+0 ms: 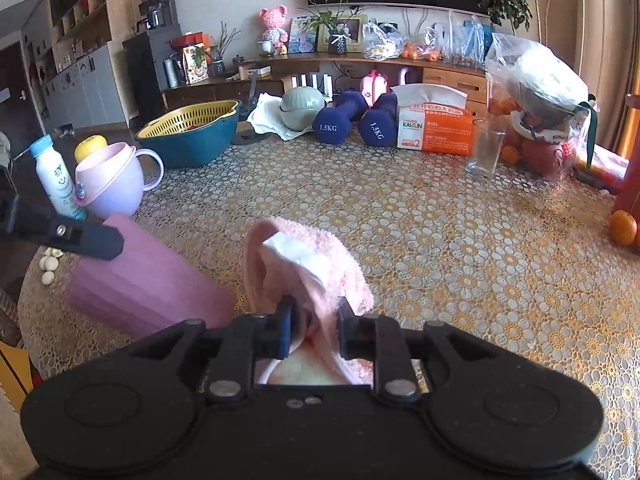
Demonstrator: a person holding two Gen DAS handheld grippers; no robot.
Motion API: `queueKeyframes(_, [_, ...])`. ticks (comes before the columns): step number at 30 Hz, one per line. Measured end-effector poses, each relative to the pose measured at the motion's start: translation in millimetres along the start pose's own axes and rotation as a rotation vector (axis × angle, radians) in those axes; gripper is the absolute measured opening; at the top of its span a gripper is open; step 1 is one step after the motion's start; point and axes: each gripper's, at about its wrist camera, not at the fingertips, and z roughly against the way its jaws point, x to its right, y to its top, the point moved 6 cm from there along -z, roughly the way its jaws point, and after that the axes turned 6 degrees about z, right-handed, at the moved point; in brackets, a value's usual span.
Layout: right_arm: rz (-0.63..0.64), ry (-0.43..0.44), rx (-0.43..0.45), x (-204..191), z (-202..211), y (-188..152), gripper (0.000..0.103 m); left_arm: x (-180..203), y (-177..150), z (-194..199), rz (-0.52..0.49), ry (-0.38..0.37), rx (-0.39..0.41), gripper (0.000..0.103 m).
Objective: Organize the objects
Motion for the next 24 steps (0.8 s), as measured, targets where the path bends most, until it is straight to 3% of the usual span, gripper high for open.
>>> queueKeyframes(3, [0.075,0.02,-0.015,-20,-4,-4,0.03,-8,4,-4,0.014,0.041,-0.013,0.057])
queueKeyframes(7, [0.219,-0.047,-0.013,-45,-12,-11,0.063,-17,1,-8,0.012,0.075,-0.02,0.057])
queueKeyframes(12, [0.346,-0.1,-0.038,-64,-29,-19,0.073,-28,-5,-10,0.018,0.096,-0.032,0.056])
queueKeyframes(18, [0.392,-0.156,-0.049,-69,-49,-25,0.071,-27,-15,-3,-0.034,0.053,0.001,0.058])
queueKeyframes(24, [0.246,-0.132,-0.035,-46,-46,-18,0.038,-22,-37,-6,-0.151,0.08,0.004,0.069])
